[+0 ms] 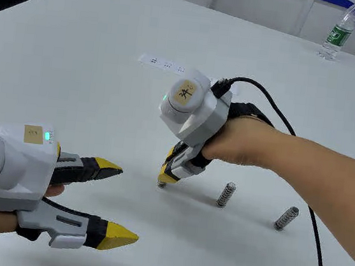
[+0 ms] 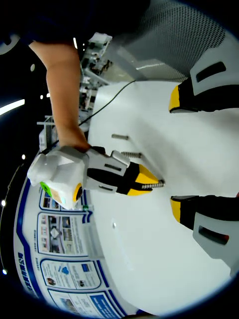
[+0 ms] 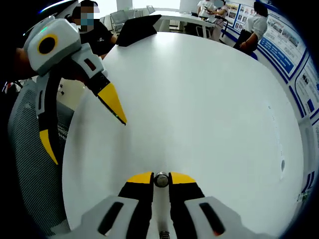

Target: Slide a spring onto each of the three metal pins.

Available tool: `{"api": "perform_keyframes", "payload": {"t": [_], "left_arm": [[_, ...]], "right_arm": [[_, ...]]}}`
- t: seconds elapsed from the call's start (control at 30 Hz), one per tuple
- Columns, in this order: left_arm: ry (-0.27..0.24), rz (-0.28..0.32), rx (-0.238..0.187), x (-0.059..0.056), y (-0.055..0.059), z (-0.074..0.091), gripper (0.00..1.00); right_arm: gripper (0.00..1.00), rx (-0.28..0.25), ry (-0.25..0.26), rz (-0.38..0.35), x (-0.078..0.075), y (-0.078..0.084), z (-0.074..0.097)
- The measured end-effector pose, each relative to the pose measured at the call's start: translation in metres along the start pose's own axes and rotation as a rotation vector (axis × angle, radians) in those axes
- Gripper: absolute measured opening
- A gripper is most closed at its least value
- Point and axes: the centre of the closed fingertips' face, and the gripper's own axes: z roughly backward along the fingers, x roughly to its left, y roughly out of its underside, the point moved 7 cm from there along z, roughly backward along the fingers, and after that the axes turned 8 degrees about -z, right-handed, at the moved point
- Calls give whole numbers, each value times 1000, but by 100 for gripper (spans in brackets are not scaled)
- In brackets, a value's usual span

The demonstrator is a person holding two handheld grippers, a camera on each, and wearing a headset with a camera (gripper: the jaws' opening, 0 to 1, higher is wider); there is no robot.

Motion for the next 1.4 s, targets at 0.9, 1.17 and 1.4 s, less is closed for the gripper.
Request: {"api": "perform_keyframes", "payload": {"t": [0.9,1.17,1.4], "left_arm": [[-6,-4,-4,1,-6,-5,73],[-1,-7,-1,6,-8,-9,74],[2,-14,-3,8,-12,-13,75]], "right_arm": [[28,-126,69,-46,0,27,49],[32,-188,106,-110,-2,47,71],[40,-242,133,-156,-5,70,82]]}}
